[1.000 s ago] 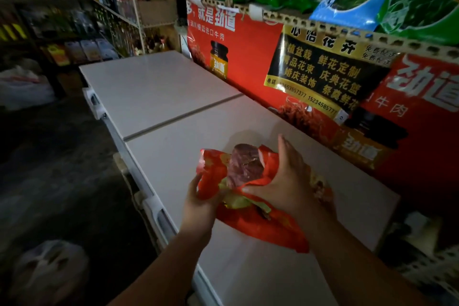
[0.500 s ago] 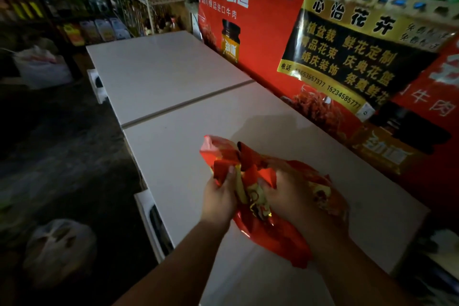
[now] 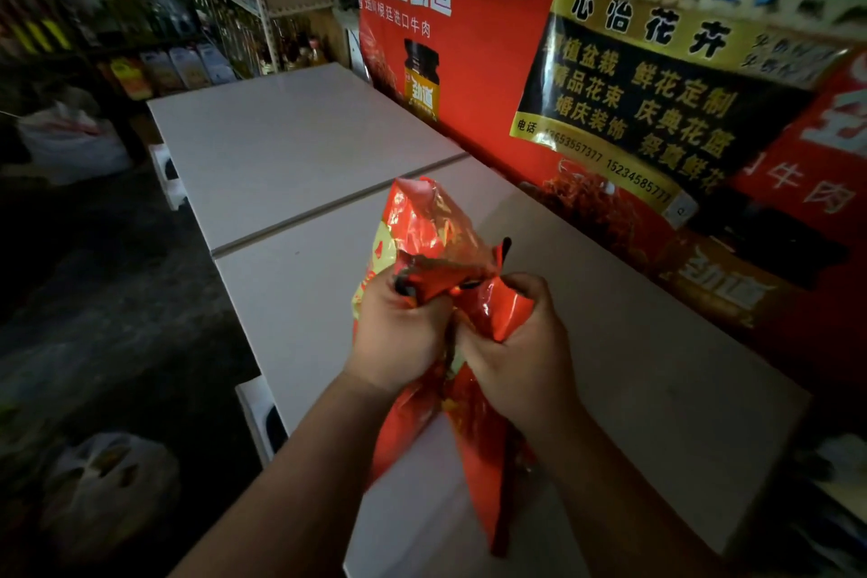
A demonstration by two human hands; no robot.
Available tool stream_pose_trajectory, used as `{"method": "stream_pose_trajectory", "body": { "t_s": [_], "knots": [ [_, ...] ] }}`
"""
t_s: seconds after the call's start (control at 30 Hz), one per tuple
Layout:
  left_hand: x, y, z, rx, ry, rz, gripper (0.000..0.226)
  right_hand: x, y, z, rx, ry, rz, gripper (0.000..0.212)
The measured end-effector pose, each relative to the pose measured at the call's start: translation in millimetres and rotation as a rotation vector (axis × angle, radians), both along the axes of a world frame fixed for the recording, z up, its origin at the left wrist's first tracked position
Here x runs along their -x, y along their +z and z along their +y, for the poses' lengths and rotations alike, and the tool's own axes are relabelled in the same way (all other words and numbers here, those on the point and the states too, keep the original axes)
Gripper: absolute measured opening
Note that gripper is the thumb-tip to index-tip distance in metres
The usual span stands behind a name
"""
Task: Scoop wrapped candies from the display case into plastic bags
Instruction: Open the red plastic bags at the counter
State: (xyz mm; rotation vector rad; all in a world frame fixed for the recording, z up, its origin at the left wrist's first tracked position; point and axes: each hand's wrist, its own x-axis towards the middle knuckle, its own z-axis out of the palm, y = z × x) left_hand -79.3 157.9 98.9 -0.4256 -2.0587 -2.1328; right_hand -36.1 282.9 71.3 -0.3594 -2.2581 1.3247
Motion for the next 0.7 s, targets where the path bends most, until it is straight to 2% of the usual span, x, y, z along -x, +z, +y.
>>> {"method": "stream_pose_trajectory", "body": {
  "t_s": [0.13,0.2,0.27,0.3,0.37,0.43,0.5,0.6,0.7],
  "knots": [
    [9.9,-6.7,-13.0,-0.043,0.113,-0.092,0.028,5.5,-5.8,-4.0,-0.082,0.057,-0.040,0.050],
    [12.1,-13.5,-22.7,-0.130,0.123,-0.149,0.023,6.4,-7.7,-5.4,-0.124,0.107,0.063,0.034],
    [11.8,-17.8,-27.6,-0.172,0.039,-0.145,0.026,7.7,-10.6,-3.9,-0.173,0.174,0.196,0.019],
    [10.3,-19.8,-26.7,-0.161,-0.024,-0.123,0.023,8.3,-10.5,-3.2,-0.167,0.239,0.225,0.019],
    [4.4,-22.3,-20.0,-0.114,-0.110,-0.109,0.013,9.1,-6.7,-4.6,-0.060,0.415,0.221,0.038],
    [2.6,-24.5,-11.7,-0.105,-0.121,-0.152,0.012,9.0,-3.7,-7.0,0.057,0.480,0.189,0.047],
    [3.9,-23.8,-6.6,-0.104,-0.142,-0.190,0.018,9.1,-4.5,-7.1,0.089,0.410,0.174,0.035],
    [1.3,-16.6,-6.4,-0.109,-0.155,-0.183,0.025,6.0,-12.9,-4.4,0.070,0.180,0.168,0.012],
    [-7.1,-6.5,-11.1,-0.056,-0.009,-0.045,0.019,4.3,-13.7,-6.9,0.026,0.027,0.144,0.020]
  ]
}}
